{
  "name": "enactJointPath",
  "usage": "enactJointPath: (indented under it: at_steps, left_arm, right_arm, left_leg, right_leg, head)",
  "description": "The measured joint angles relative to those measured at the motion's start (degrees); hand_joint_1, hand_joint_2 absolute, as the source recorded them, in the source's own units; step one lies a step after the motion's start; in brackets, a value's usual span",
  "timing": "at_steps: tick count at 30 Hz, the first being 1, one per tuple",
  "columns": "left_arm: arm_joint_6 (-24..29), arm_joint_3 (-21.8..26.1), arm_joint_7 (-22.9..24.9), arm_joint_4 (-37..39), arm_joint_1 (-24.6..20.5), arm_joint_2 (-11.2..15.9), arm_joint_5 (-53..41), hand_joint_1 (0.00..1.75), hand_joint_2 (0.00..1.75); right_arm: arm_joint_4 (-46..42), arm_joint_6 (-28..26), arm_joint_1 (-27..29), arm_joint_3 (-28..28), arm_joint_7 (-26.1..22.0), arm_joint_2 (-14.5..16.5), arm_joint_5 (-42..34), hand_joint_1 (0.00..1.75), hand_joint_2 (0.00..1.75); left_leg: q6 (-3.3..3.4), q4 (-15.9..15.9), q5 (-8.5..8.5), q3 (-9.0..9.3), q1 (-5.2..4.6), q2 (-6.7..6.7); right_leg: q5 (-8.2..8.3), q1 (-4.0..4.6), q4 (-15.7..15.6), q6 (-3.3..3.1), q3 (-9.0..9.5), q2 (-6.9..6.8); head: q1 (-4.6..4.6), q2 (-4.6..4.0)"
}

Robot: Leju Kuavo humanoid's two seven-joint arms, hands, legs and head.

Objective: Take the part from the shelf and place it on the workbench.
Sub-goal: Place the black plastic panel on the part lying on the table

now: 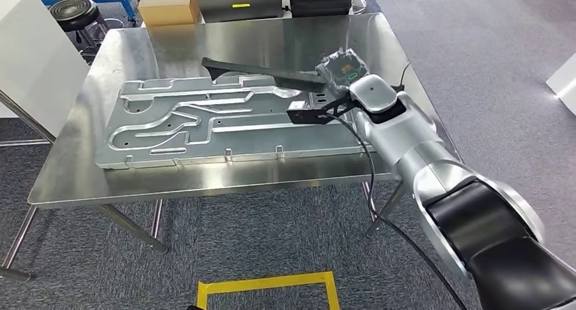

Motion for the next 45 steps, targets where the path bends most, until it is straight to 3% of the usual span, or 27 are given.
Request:
enactJointPath:
  at_steps: [4,6,8,9,10,11,13,15,17,19,20,23,24,25,26,28,30,33,34,36,38,39,40,41,43,45]
  left_arm:
    - [0.0,0.0,-0.4,0.0,0.0,0.0,0.0,0.00,1.75]
    - [-0.1,0.0,-0.6,0.0,0.0,0.0,-0.1,0.00,1.75]
    - [-0.2,-0.1,-0.6,0.0,-0.1,0.0,-0.2,0.00,1.75]
    - [-0.2,-0.1,-0.6,0.0,-0.1,0.0,-0.3,0.00,1.75]
    - [-0.2,-0.2,-0.6,0.0,-0.1,0.0,-0.4,0.00,1.75]
    - [-0.2,-0.3,-0.6,0.0,0.0,0.0,-0.6,0.00,1.75]
    - [0.2,-0.4,-0.6,0.0,0.0,0.0,-0.7,0.00,1.75]
    - [0.5,-0.4,-0.6,0.0,0.0,0.0,-0.4,0.00,0.87]
    - [0.3,-0.4,-0.5,0.0,0.0,0.0,0.2,0.00,0.00]
    - [-0.2,-0.3,-0.3,0.0,0.0,0.0,0.3,0.00,0.00]
    - [-0.4,-0.3,-0.1,0.0,0.0,0.0,0.4,0.00,0.00]
    - [-0.5,-0.2,0.5,0.0,0.1,0.0,1.1,0.00,0.00]
    - [-0.6,-0.1,0.7,0.0,0.1,0.0,1.4,0.00,0.00]
    - [-0.6,0.0,0.8,0.0,0.2,0.0,1.7,0.00,0.00]
    - [-0.7,0.2,0.9,0.0,0.3,0.1,2.0,0.00,0.00]
    - [-0.6,0.5,1.0,0.0,0.5,0.2,2.4,0.00,0.00]
    - [-0.7,1.0,0.9,0.0,0.7,0.4,2.9,0.00,0.00]
    - [-0.7,1.6,0.7,0.0,1.3,0.6,3.4,0.00,0.00]
    - [-0.8,1.8,0.6,0.0,1.6,0.7,3.6,0.00,0.00]
    - [-0.9,2.1,0.4,0.0,2.1,0.7,3.9,0.00,0.00]
    - [-1.0,2.5,0.2,0.0,2.6,0.7,4.1,0.00,0.00]
    - [-1.0,2.7,0.1,0.0,2.9,0.7,4.2,0.00,0.00]
    - [-1.0,2.8,0.1,0.0,3.2,0.7,4.2,0.00,0.00]
    - [-1.0,2.9,0.1,0.0,3.4,0.7,4.3,0.00,0.00]
    - [-1.0,3.0,0.1,0.0,3.6,0.7,4.3,0.00,0.00]
    - [-1.0,3.0,0.3,0.0,3.6,0.6,4.1,0.00,0.00]
  right_arm:
    - [2.8,-0.4,1.9,0.0,0.9,0.5,-1.2,1.75,1.75]
    - [3.6,-0.7,2.1,0.0,1.2,0.6,-1.6,0.87,0.87]
    - [4.3,-1.1,2.4,0.0,1.2,0.6,-2.1,0.00,0.00]
    - [4.7,-1.2,2.5,0.0,1.1,0.7,-2.3,0.00,0.00]
    - [5.0,-1.2,2.7,0.0,0.9,0.7,-2.6,0.00,0.00]
    - [5.2,-1.2,2.7,-0.1,0.7,0.7,-2.8,0.00,0.00]
    - [5.3,-1.2,2.7,-0.2,0.3,0.8,-3.1,0.00,0.00]
    - [5.4,-1.3,2.7,-0.3,0.0,1.2,-3.3,0.00,0.00]
    - [5.6,-1.4,2.9,-0.3,-0.2,1.6,-3.4,0.00,0.00]
    - [5.7,-1.5,3.1,-0.3,-0.2,1.9,-3.4,0.00,0.00]
    - [5.8,-1.6,3.1,-0.4,-0.2,2.1,-3.5,0.00,0.00]
    - [6.0,-2.0,3.4,-0.8,0.0,2.6,-3.8,0.00,0.00]
    - [6.1,-2.1,3.6,-0.9,0.1,2.6,-3.9,0.00,0.00]
    - [6.2,-2.1,3.8,-1.1,0.3,2.6,-3.9,0.00,0.00]
    - [6.3,-2.1,3.9,-1.3,0.5,2.6,-4.0,0.00,0.00]
    - [6.5,-2.2,4.0,-1.8,0.9,2.4,-4.1,0.00,0.00]
    - [6.6,-2.5,3.9,-2.4,1.1,1.9,-4.5,0.00,0.00]
    - [6.6,-3.8,3.7,-3.9,1.3,0.2,-5.7,0.00,0.00]
    - [6.6,-4.4,3.6,-4.6,1.4,-0.7,-6.3,0.00,0.00]
    - [6.5,-6.3,3.1,-6.3,1.2,-2.8,-7.6,0.00,0.00]
    - [6.3,-8.9,2.9,-8.2,0.4,-5.4,-8.7,0.00,0.00]
    - [6.1,-10.7,3.2,-9.1,-0.2,-6.8,-9.3,0.00,0.00]
    - [5.6,-12.9,3.6,-10.1,-0.9,-8.3,-10.2,0.00,0.00]
    - [5.0,-15.3,4.4,-11.2,-1.8,-9.8,-11.2,0.00,0.00]
    - [3.2,-20.6,6.5,-14.0,-3.8,-13.0,-13.6,0.00,0.00]
    - [0.0,-26.1,10.5,-17.6,-5.7,-16.2,-16.6,0.00,0.00]
  left_leg:
    - [0.97,-0.8,0.40,0.54,0.27,0.01]
    - [1.38,-1.1,0.41,0.81,0.39,0.09]
    - [1.60,-1.0,0.25,0.87,0.34,0.13]
    - [1.65,-1.0,0.16,0.93,0.34,0.12]
    - [1.64,-0.9,0.05,1.02,0.33,0.06]
    - [1.57,-0.8,-0.10,1.15,0.34,0.01]
    - [1.18,-0.4,-0.56,1.31,0.23,-0.08]
    - [0.65,0.0,-0.96,1.32,0.06,-0.06]
    - [0.13,-0.1,-1.05,1.39,-0.01,-0.03]
    - [-0.52,0.7,-1.83,1.18,0.05,0.01]
    - [-0.88,2.4,-3.05,0.47,0.09,0.04]
    - [-1.67,13.6,-8.47,-4.46,0.39,0.08]
    - [-1.79,16.3,-9.20,-5.73,0.46,0.09]
    - [-1.82,16.8,-8.84,-5.95,0.51,0.09]
    - [-1.78,14.8,-7.43,-4.97,0.56,0.10]
    - [-1.44,6.6,-3.75,-0.78,0.57,0.09]
    - [-0.81,1.2,-1.91,1.88,0.38,0.01]
    - [0.27,0.4,-1.27,1.86,0.26,0.00]
    - [0.78,0.2,-0.91,1.78,0.32,0.05]
    - [1.78,-0.3,-0.07,1.26,0.42,0.13]
    - [2.26,-0.4,0.70,0.27,0.20,0.02]
    - [2.38,-0.3,1.11,-0.28,0.08,-0.03]
    - [2.47,-0.3,1.55,-0.86,-0.07,-0.06]
    - [2.52,-0.3,2.01,-1.45,-0.22,-0.09]
    - [2.55,-0.2,2.89,-2.43,-0.46,-0.21]
    - [2.25,-0.3,3.75,-2.79,-0.50,-0.45]
  right_leg:
    - [-1.14,0.08,1.0,1.24,-0.47,-0.06]
    - [-4.11,-0.03,6.4,1.60,-3.05,-0.12]
    - [-7.09,-0.13,14.1,1.86,-7.09,-0.14]
    - [-7.35,-0.21,16.2,1.95,-8.34,-0.14]
    - [-6.48,-0.29,16.1,1.96,-8.49,-0.15]
    - [-4.62,-0.36,13.6,1.90,-7.42,-0.16]
    - [-0.69,-0.31,5.4,1.64,-3.53,-0.25]
    - [0.69,-0.09,0.8,1.23,-1.31,-0.23]
    - [0.60,-0.03,0.4,0.73,-1.20,-0.11]
    - [0.78,-0.29,0.1,0.11,-1.01,-0.15]
    - [0.88,-0.45,-0.1,-0.15,-0.90,-0.15]
    - [0.91,-0.46,-0.1,-0.44,-0.83,-0.17]
    - [0.91,-0.44,0.0,-0.45,-0.82,-0.19]
    - [0.91,-0.44,0.1,-0.44,-0.82,-0.21]
    - [0.90,-0.46,0.1,-0.42,-0.82,-0.19]
    - [0.82,-0.43,0.4,-0.23,-0.85,-0.10]
    - [0.89,-0.26,0.6,0.30,-1.03,-0.02]
    - [1.20,-0.27,0.5,1.39,-1.23,-0.02]
    - [0.59,-0.32,1.0,1.68,-1.41,-0.05]
    - [-3.10,-0.42,5.1,2.08,-2.89,-0.12]
    - [-7.99,-0.44,12.8,2.35,-5.46,-0.15]
    - [-9.39,-0.44,15.8,2.44,-6.24,-0.16]
    - [-9.66,-0.43,17.0,2.44,-6.11,-0.16]
    - [-8.83,-0.40,15.9,2.32,-4.81,-0.16]
    - [-6.18,-0.13,8.2,1.63,0.69,-0.21]
    - [-5.11,0.44,1.2,1.08,5.42,-0.64]
  head:
    - [0.01,0.00]
    - [0.01,0.00]
    - [0.01,0.00]
    - [0.01,0.00]
    - [0.02,0.00]
    - [0.02,0.00]
    - [0.02,0.00]
    - [0.01,0.00]
    - [0.00,0.00]
    - [-0.01,0.00]
    - [-0.01,0.00]
    - [-0.01,0.00]
    - [-0.01,0.00]
    - [-0.01,0.00]
    - [-0.01,0.00]
    - [-0.01,0.00]
    - [0.00,0.00]
    - [-0.01,0.00]
    - [0.00,0.00]
    - [0.00,0.00]
    - [0.00,0.00]
    - [0.00,0.00]
    - [0.01,0.00]
    - [0.01,0.00]
    - [0.01,0.00]
    - [-0.01,0.00]
